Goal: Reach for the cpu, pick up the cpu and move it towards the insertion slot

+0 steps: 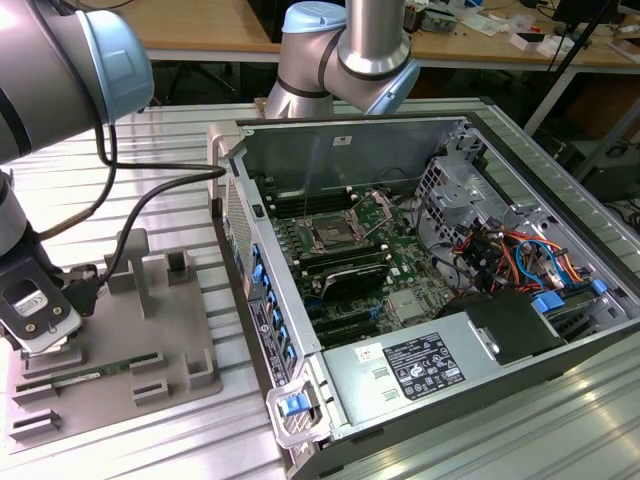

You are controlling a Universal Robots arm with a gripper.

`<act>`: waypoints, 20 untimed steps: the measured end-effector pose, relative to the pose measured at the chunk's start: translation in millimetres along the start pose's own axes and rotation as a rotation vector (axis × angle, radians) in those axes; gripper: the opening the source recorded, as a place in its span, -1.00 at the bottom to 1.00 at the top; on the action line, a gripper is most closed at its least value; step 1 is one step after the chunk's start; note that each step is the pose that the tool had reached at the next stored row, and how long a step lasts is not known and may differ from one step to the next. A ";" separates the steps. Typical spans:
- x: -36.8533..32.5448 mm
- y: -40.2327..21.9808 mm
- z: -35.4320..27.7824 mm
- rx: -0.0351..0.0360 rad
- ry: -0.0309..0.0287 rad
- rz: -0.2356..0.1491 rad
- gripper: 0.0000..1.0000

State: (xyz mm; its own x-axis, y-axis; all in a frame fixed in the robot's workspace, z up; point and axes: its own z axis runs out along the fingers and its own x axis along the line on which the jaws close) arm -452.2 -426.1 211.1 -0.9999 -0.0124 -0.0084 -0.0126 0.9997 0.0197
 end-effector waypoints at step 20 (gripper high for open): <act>-0.1 0.3 -16.2 0.0003 -0.0001 0.000 0.09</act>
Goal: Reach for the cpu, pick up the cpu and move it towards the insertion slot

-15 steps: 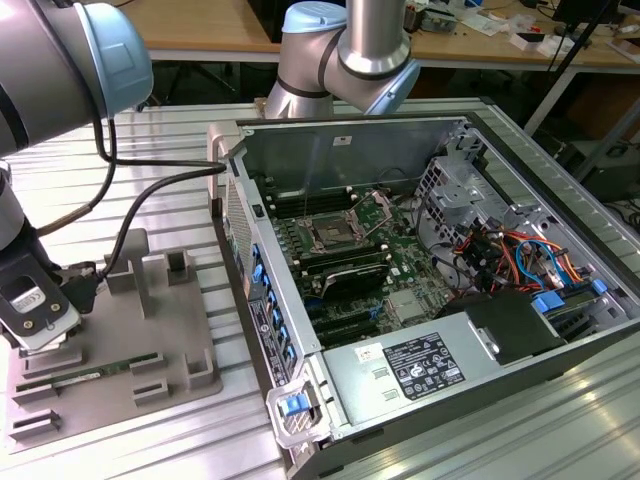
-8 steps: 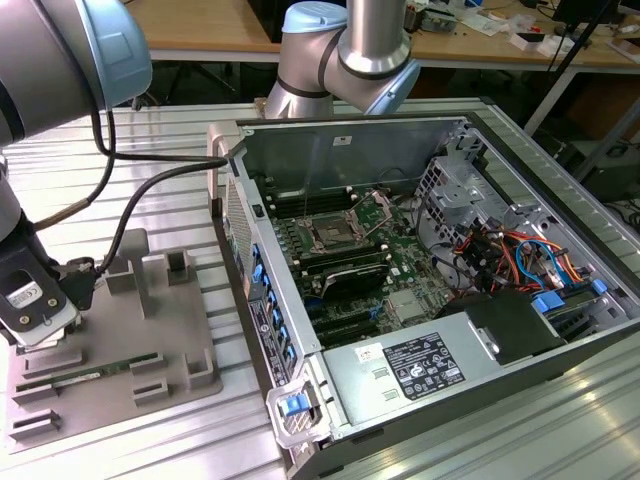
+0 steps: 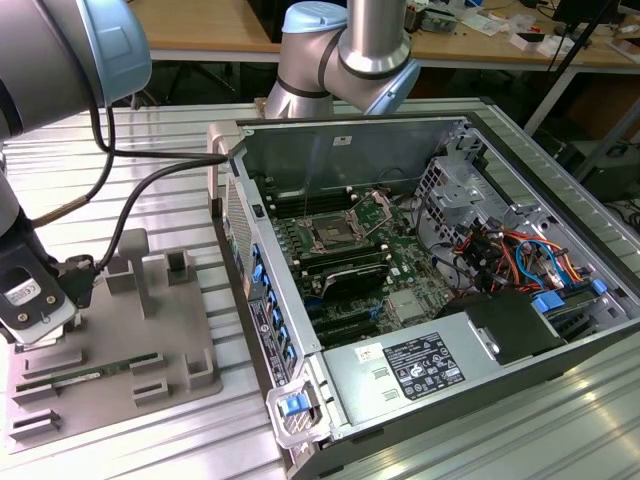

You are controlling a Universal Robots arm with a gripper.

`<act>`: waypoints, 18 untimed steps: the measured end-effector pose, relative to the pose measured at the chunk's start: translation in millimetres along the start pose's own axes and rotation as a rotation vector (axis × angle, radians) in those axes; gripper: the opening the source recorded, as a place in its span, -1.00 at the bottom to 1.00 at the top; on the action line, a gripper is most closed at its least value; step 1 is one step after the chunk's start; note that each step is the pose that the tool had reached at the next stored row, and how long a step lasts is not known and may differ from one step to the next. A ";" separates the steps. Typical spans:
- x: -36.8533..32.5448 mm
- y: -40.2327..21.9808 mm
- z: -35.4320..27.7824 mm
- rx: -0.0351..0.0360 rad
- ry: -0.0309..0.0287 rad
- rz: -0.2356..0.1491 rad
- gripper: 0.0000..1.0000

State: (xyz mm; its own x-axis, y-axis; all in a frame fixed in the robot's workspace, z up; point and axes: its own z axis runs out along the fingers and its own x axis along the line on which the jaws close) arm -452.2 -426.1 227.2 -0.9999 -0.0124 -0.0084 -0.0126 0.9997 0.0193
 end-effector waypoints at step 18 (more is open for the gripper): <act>-0.1 0.1 -5.9 0.0005 -0.0001 0.000 0.09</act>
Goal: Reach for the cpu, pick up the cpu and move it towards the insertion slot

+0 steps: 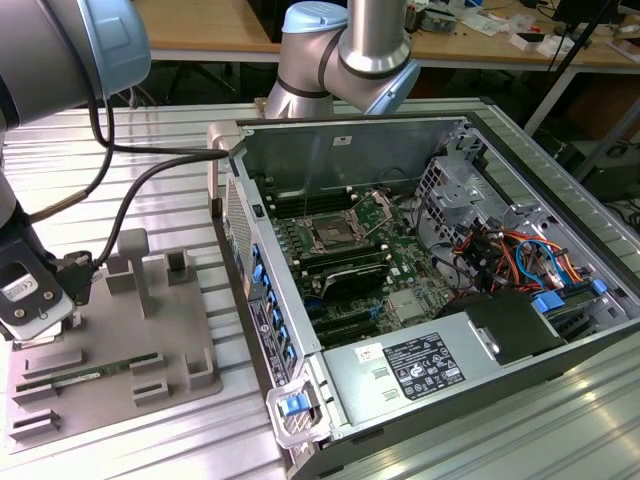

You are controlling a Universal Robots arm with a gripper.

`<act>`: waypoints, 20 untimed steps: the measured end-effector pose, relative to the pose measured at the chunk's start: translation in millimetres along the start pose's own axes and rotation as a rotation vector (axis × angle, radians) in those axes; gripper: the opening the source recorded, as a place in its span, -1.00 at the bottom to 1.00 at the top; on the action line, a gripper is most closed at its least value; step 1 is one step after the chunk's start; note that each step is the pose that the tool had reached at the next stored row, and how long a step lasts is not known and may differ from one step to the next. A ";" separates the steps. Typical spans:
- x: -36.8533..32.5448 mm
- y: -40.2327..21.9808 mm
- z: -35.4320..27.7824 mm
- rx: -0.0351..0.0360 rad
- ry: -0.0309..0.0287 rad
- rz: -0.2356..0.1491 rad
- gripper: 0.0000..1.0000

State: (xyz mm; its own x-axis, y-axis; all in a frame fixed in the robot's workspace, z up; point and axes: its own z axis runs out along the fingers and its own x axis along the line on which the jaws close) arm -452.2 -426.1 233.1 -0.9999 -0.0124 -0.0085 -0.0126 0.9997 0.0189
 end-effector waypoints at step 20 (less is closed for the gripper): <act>-0.1 0.1 -6.5 0.0016 0.0001 0.000 0.09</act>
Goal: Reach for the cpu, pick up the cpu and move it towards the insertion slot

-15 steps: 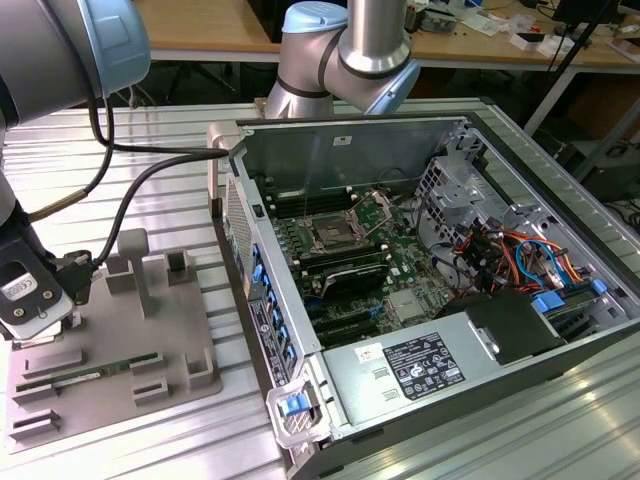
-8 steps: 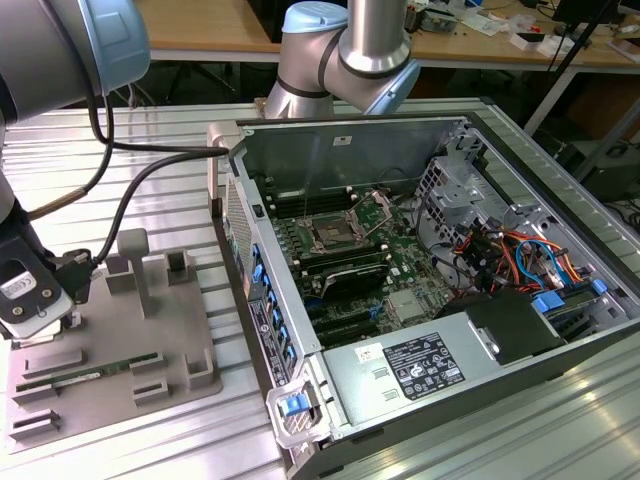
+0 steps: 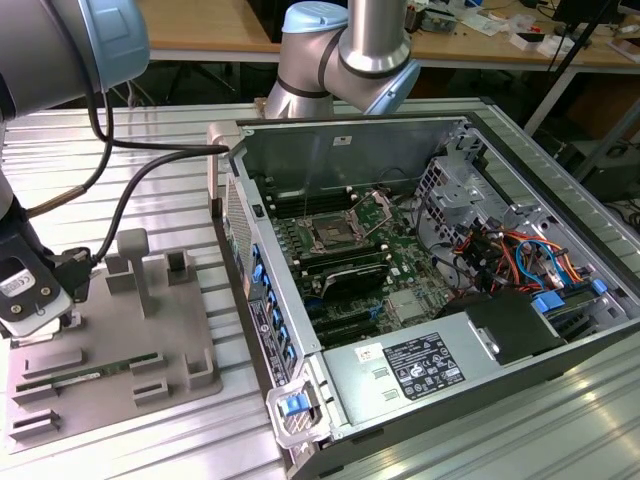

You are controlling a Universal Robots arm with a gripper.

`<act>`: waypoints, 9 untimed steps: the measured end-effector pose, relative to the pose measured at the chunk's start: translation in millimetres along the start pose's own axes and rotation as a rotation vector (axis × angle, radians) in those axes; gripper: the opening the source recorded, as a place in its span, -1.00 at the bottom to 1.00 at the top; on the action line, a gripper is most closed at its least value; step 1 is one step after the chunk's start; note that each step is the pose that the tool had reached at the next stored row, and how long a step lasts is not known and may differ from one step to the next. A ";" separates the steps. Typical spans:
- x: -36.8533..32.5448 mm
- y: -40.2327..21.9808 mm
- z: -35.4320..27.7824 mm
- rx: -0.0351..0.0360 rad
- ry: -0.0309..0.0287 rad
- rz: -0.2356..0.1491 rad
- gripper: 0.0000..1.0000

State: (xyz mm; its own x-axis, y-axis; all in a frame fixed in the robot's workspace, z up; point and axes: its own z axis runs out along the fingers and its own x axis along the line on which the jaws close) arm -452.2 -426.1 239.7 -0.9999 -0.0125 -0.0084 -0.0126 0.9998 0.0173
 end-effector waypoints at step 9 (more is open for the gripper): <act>-0.1 0.1 -6.0 -0.0001 -0.0001 0.000 0.09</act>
State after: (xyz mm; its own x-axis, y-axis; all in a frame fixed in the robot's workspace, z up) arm -452.2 -426.1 245.7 -0.9999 -0.0124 -0.0085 -0.0126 0.9998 0.0174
